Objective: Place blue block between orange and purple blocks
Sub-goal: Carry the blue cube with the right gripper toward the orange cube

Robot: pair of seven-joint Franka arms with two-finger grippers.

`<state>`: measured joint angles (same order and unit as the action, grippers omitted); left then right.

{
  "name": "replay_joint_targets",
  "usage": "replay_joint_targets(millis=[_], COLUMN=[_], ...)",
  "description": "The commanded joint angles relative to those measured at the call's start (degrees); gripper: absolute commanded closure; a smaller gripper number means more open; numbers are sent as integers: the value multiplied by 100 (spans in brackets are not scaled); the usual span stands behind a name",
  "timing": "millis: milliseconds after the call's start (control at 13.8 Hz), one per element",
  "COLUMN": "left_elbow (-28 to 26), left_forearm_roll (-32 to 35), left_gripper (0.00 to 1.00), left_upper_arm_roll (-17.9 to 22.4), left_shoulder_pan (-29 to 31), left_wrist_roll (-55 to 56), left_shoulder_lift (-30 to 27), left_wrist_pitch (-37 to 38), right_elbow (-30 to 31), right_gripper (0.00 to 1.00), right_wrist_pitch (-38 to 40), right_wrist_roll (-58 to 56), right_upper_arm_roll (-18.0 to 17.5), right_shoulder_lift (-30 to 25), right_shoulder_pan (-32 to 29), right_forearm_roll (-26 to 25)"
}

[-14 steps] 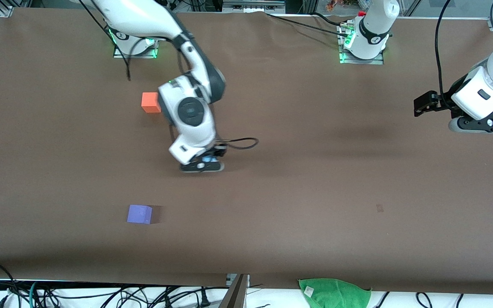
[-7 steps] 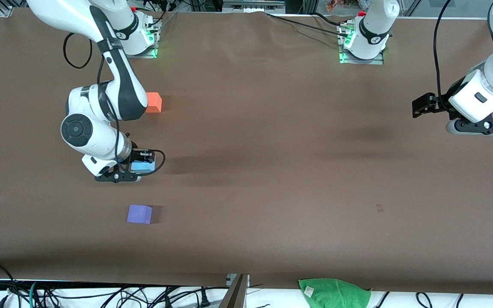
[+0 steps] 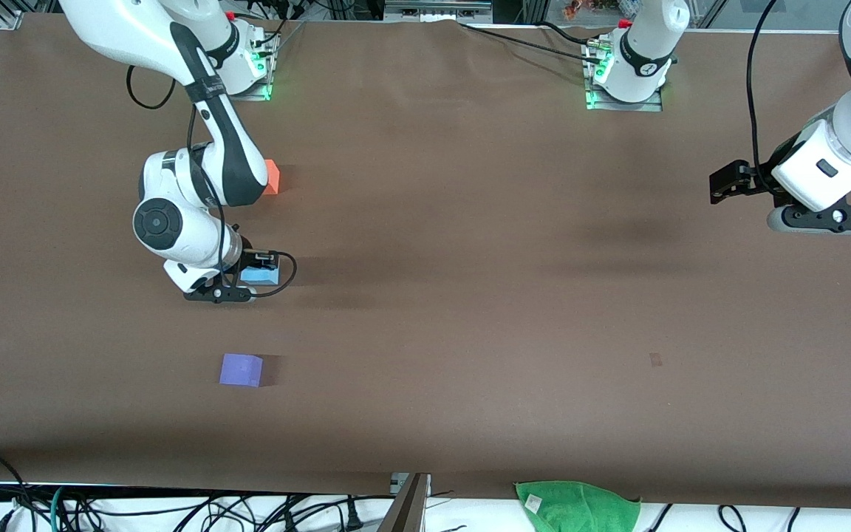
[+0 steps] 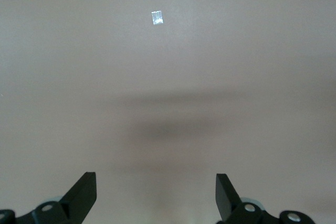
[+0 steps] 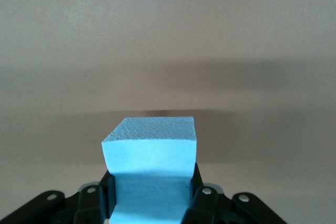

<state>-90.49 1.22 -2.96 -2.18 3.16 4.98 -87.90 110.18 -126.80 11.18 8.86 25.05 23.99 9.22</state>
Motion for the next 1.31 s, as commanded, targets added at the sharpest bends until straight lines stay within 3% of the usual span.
replay_joint_targets(millis=[0,145,873,945,1018,1164,1236], left_elbow=[67,67,67,67,67,67,67], left_forearm_roll=[-17,-26,-17,-17,-17,-17,-17], left_gripper=[0,0,0,0,0,0,0], left_upper_arm_roll=[15,15,6,6,6,6,6], left_shoulder_pan=[-36,-36,-45,-45,-45,-45,-45], left_wrist_roll=[18,18,35,35,35,35,35], left_shoulder_lift=[30,21,30,21,21,21,21], left_wrist_pitch=[-25,-25,-17,-17,-17,-17,-17], right_elbow=[187,222,574,574,566,531,504], right_gripper=[59,59,53,48,35,0,0], right_wrist_pitch=[-73,-72,-530,-512,-503,-486,-477], right_wrist_roll=[16,-72,-134,-134,-125,-46,-55], right_upper_arm_roll=[45,194,204,204,204,221,247], right_shoulder_lift=[-106,-62,-27,-27,-27,-62,-70], right_shoulder_pan=[0,-9,0,0,0,-9,0], right_forearm_roll=[124,98,89,89,98,98,98])
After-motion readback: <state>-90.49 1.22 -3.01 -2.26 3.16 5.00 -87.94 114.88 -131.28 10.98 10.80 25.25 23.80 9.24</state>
